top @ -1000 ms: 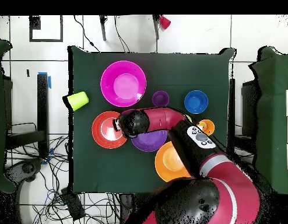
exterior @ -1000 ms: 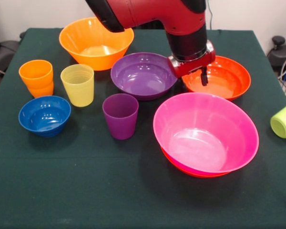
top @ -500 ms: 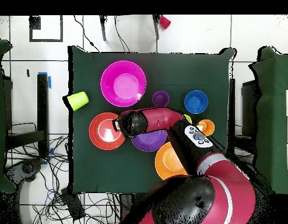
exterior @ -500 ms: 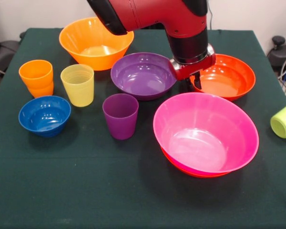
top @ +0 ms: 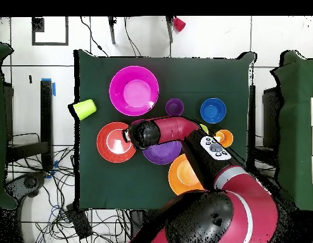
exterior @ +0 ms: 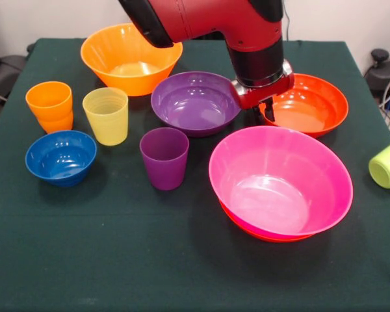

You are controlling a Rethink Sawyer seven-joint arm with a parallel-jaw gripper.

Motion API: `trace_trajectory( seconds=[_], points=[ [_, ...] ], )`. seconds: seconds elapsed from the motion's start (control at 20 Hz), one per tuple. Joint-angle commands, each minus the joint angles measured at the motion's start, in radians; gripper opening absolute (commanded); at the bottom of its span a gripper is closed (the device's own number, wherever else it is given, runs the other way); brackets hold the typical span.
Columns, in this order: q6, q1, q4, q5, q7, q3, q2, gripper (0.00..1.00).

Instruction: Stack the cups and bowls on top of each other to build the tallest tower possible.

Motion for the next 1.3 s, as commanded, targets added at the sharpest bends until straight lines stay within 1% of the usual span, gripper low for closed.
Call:
trace_trajectory(
  seconds=[0.05,0.2,0.3,0.35,0.55,0.75,1.1,1.3],
  points=[
    [-0.076,0.009,-0.097,-0.093,-0.026,-0.024,0.036,0.00],
    [-0.047,0.000,-0.067,-0.069,-0.021,-0.014,0.006,0.00],
    [-0.009,-0.010,-0.018,-0.045,-0.019,-0.002,-0.055,0.00],
    [0.013,-0.019,0.014,-0.029,-0.018,0.008,-0.099,0.00],
    [0.071,-0.056,0.101,0.023,-0.024,0.053,-0.201,0.00],
    [0.116,-0.076,0.123,0.063,-0.026,0.080,-0.239,0.00],
    [0.201,-0.091,0.112,0.110,-0.063,0.113,-0.273,0.00],
    [0.232,-0.093,0.105,0.140,-0.056,0.123,-0.297,0.00]
  ],
)
